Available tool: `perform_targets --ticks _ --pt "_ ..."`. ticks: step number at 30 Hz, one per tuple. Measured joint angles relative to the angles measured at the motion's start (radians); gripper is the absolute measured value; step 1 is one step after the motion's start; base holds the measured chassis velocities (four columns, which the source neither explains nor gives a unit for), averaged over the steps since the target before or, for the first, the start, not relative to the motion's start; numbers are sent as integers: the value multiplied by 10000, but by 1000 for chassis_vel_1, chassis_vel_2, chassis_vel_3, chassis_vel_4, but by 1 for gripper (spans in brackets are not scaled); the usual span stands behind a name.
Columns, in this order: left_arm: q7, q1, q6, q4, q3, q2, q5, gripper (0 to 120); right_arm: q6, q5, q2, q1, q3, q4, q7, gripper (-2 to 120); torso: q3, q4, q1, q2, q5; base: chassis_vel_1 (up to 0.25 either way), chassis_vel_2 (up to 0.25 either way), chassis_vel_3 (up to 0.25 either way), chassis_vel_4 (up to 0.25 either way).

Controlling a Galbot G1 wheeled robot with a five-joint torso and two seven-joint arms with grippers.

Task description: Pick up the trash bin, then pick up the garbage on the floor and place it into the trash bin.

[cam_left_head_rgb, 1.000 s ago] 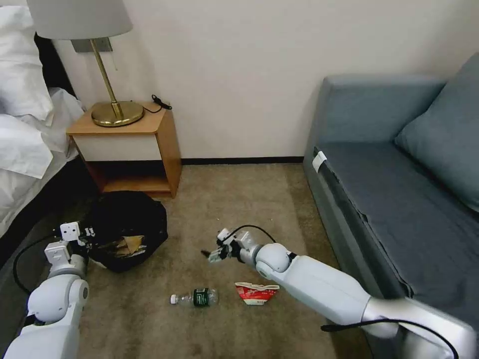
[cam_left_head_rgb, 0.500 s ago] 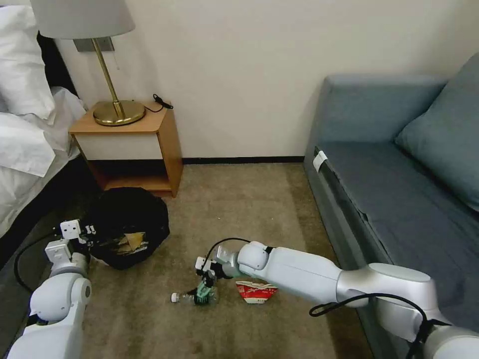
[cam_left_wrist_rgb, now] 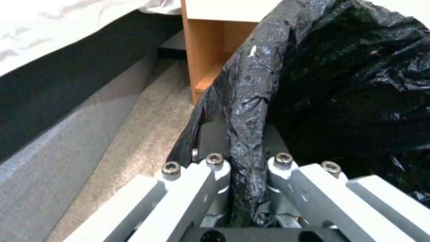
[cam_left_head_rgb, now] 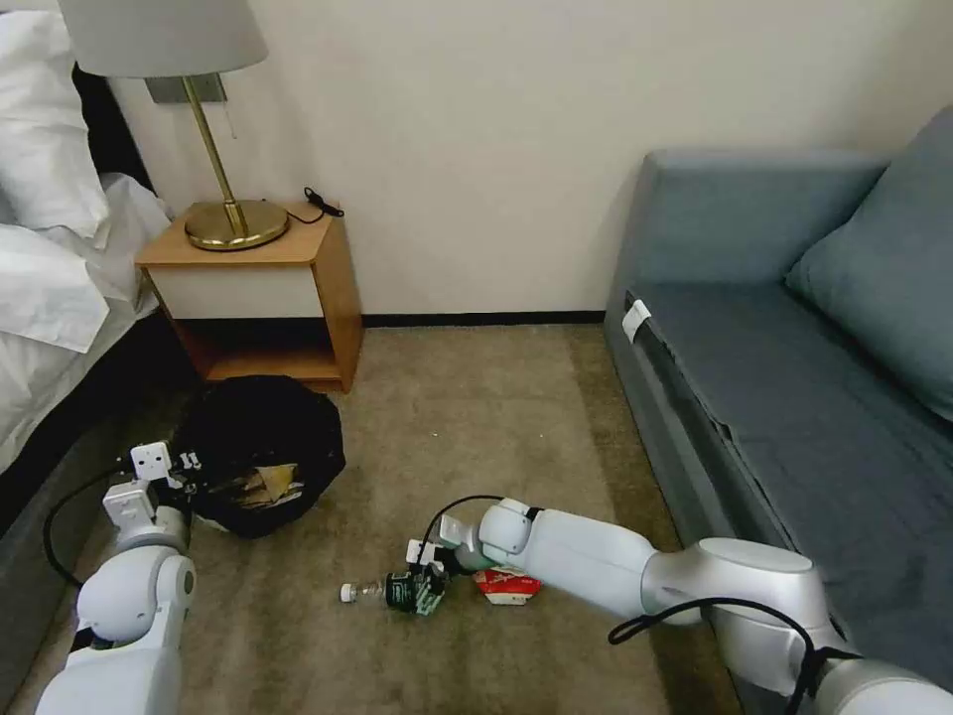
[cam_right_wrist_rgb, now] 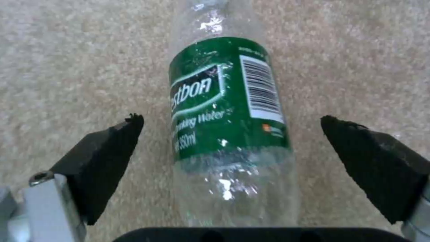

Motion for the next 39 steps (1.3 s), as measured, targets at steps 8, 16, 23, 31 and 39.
perform_targets --ticks 8,16,23,31,39 --pt "21 136 -57 -59 -15 -40 13 4 -38 -117 220 -225 24 -283 110 100 0 0 0 0 0 0 0 0 0" --pt "40 290 -132 -76 -64 3 -24 4 -47 -167 343 -416 35 -520 365 89 0 0 0 0 0 0 0 0 0" --pt "47 334 -164 -85 -84 27 -52 4 -8 -157 384 -414 58 -566 423 69 0 0 0 0 0 0 0 0 0" --pt "53 349 -199 -29 -85 13 -59 4 82 -120 321 -414 156 -506 539 39 -1 0 0 0 1 0 0 0 0" --pt "71 309 -222 117 -122 104 -70 4 222 -99 94 -236 480 -186 545 23 0 0 0 0 0 0 0 0 0"
